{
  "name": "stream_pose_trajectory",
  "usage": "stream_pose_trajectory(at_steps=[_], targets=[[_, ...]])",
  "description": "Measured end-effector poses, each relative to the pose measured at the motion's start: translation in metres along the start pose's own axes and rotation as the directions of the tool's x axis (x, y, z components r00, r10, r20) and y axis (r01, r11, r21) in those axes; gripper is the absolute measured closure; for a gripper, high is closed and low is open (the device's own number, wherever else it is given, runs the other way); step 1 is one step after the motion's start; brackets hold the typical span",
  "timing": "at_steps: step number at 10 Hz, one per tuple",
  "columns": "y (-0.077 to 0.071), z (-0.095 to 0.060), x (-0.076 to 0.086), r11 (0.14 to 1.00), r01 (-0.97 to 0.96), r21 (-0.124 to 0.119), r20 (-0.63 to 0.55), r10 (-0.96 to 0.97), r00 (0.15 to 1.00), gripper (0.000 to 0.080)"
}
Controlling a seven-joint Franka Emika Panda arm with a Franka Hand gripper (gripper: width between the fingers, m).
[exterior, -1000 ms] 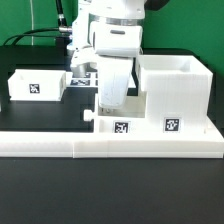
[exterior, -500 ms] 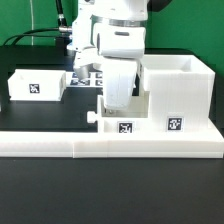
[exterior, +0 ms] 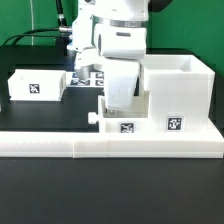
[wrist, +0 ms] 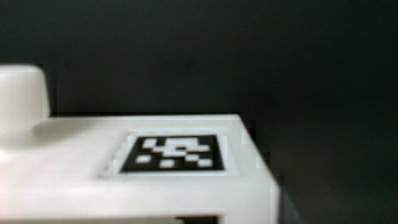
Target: Assemble drawer
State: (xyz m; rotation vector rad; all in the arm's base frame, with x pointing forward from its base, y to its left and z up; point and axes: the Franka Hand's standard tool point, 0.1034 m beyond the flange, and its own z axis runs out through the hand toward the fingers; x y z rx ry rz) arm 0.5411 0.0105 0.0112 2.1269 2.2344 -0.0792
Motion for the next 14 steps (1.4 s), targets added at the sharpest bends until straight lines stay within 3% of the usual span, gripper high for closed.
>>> stream_pose_trajectory(at_steps=[4,7,11,12,13,14], targets=[[-0.0001,0.0008,0.0005,1.0,-0.015,-0.004,-0.003,0.015,1.0,0.0755],[0.001,0.0002,0.0012,0.991,-0.132,-0.008,-0.004,0.132,0.991,0.0755],[-0.004,0.0018,0.0,0.989,-0.15,0.0,-0.003,0.15,0.989,0.0754],[-0.004,0.002,-0.0002,0.989,-0.15,0.0,-0.003,0.15,0.989,0.0681],[-0.0042,0.0013,-0.0002,0.989,-0.148,0.002,-0.002,0.148,0.989,0.0681],[-0.0056,-0.0032,-0.0004,0.989,-0.145,0.017,0.006,0.145,0.989,0.0539]])
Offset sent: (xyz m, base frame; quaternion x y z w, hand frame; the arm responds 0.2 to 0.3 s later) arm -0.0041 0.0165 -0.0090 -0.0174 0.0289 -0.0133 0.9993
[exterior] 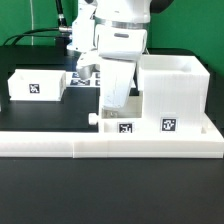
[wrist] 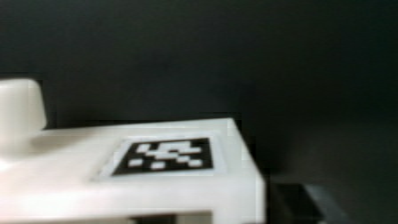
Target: Assemble drawer
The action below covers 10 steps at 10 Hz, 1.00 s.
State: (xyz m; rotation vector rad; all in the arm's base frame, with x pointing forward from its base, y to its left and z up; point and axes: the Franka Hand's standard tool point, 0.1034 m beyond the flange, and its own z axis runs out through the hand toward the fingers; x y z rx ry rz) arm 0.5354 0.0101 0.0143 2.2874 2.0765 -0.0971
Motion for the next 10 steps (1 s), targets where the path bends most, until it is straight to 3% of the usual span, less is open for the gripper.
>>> stream_pose_trajectory(at_steps=[1,2,3,4,6,9,10], targets=[[0.0,-0.008,0.0,1.0,0.003,0.013,0.009,-0.003,1.0,0.0403],[0.002,-0.016,0.001,1.0,0.005,0.022,0.017,-0.006,1.0,0.0403],[0.004,-0.024,0.0,1.0,0.005,0.02,0.021,-0.005,1.0,0.0229],[0.005,-0.029,-0.002,1.0,0.004,0.023,0.025,-0.004,1.0,0.0174],[0.009,-0.04,-0.01,0.999,0.006,0.033,0.036,-0.007,0.999,0.0155],[0.007,-0.035,-0.012,0.999,0.015,0.039,0.035,-0.016,0.999,0.015],[0.009,-0.036,-0.025,0.993,0.104,0.06,0.037,-0.106,0.994,0.015]])
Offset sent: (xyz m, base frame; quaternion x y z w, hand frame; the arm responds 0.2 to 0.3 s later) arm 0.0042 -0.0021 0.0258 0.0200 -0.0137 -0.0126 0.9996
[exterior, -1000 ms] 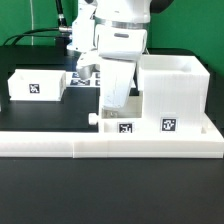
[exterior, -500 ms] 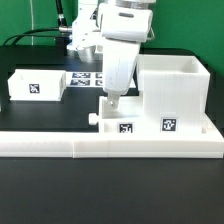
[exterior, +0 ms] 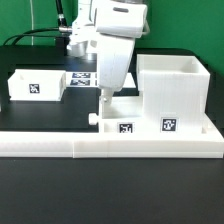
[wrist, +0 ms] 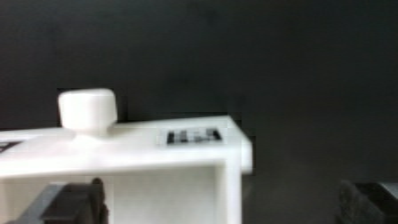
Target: Assemble drawer
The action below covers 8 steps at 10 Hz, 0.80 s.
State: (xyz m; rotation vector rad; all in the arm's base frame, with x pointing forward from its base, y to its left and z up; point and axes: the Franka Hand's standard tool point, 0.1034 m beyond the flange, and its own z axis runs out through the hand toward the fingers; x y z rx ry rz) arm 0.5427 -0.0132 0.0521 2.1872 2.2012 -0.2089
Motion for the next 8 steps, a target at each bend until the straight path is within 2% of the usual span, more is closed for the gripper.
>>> stream_pose_trajectory(at_steps=[1,2,4,7,8], targets=[[0.001,0.0,-0.008,1.0,-0.009,-0.002,-0.001,0.009,1.0,0.015],[0.0,0.001,-0.006,1.0,-0.015,0.0,-0.001,0.015,1.0,0.015],[0.0,0.002,-0.012,1.0,0.008,0.003,-0.006,-0.008,1.0,0.015],[0.004,0.011,-0.044,0.998,0.067,0.013,-0.096,-0.066,0.993,0.015],[0.002,0.012,-0.05,0.997,0.077,0.02,-0.139,-0.073,0.988,0.015]])
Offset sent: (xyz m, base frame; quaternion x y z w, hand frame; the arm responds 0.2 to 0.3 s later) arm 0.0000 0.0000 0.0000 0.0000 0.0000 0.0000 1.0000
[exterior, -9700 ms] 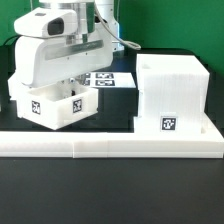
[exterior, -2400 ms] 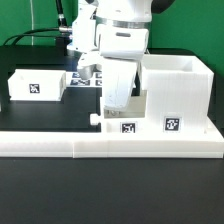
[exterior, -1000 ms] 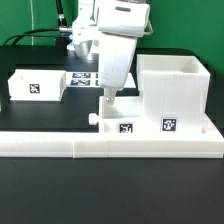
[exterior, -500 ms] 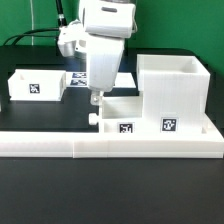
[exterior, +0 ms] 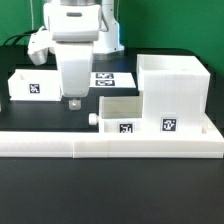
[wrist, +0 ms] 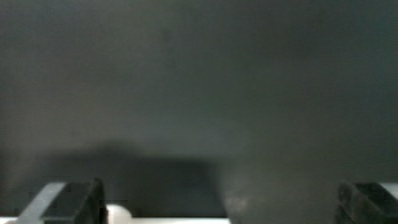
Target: Assemble drawer
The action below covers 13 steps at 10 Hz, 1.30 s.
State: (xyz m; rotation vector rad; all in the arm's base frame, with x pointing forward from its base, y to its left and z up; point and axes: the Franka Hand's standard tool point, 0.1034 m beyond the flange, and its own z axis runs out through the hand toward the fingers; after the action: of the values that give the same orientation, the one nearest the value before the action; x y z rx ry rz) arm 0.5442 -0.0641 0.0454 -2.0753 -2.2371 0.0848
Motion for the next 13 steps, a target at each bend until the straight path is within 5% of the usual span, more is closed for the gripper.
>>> stream_pose_trajectory(at_steps=[3,5,13], targets=[[0.006,0.015,0.004,0.999,-0.002,0.039,-0.125,0.007,0.992,0.015],[0.007,0.026,0.022,0.998,-0.025,0.056,-0.167,0.034,0.985,0.015],[0.008,0.031,0.035,0.992,-0.096,0.08,-0.123,0.105,0.987,0.015]])
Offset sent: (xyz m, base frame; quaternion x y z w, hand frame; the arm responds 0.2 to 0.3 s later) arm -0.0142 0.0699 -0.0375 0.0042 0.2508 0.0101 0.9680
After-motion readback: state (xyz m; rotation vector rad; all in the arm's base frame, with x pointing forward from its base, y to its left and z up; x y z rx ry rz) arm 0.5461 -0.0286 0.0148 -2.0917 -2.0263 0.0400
